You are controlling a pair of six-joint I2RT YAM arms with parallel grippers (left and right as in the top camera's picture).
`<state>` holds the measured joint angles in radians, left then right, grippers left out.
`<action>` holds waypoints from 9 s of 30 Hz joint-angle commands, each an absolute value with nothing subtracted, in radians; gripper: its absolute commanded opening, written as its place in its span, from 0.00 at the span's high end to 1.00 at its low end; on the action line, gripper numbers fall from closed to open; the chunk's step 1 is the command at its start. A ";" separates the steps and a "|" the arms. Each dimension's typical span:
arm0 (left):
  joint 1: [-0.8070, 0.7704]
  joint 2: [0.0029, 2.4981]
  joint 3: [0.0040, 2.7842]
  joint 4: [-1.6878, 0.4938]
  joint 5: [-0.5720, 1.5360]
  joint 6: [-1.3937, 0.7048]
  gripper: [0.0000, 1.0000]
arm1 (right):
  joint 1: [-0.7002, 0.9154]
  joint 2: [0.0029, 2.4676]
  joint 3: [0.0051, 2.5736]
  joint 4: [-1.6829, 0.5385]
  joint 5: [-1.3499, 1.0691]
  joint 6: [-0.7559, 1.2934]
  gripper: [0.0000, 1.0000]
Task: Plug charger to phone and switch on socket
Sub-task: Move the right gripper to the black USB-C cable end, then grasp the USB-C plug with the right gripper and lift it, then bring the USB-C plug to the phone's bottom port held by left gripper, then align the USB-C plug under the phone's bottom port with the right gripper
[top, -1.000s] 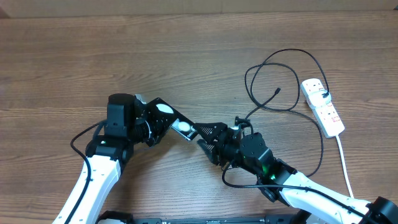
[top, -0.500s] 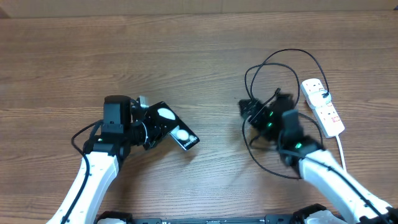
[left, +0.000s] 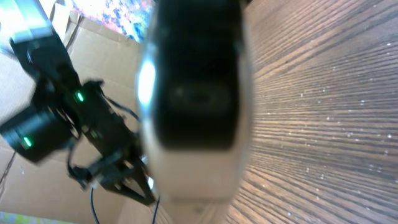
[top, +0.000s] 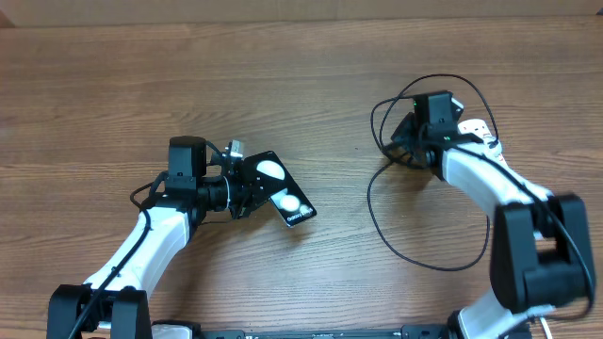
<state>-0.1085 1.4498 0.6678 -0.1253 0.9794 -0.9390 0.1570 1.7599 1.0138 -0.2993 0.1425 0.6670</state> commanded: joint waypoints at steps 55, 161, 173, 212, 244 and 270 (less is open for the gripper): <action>-0.103 1.447 0.677 0.039 1.064 -1.002 0.96 | 0.152 1.914 1.112 -0.579 0.126 0.706 0.92; -0.037 1.762 1.024 0.473 1.580 -1.097 0.96 | 0.631 1.358 1.065 -0.681 -0.604 0.554 0.96; -0.038 1.762 1.024 0.473 1.580 -1.097 0.96 | 0.631 1.358 1.065 -0.662 -0.605 0.554 0.96; -0.039 1.762 1.024 0.473 1.538 -1.097 0.96 | 0.631 1.358 1.065 -0.662 -0.608 0.577 0.96; -0.042 1.762 1.024 0.473 1.545 -1.122 0.96 | 0.631 1.358 1.065 -0.647 -0.608 0.603 0.96; -0.066 1.762 1.024 0.477 1.559 -1.103 0.96 | 0.633 1.358 1.065 -0.636 -0.629 0.603 0.96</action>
<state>-0.0593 1.7618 0.9951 0.4686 1.5124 -1.1088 0.6350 1.3586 1.0718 -0.6498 -0.6106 0.6025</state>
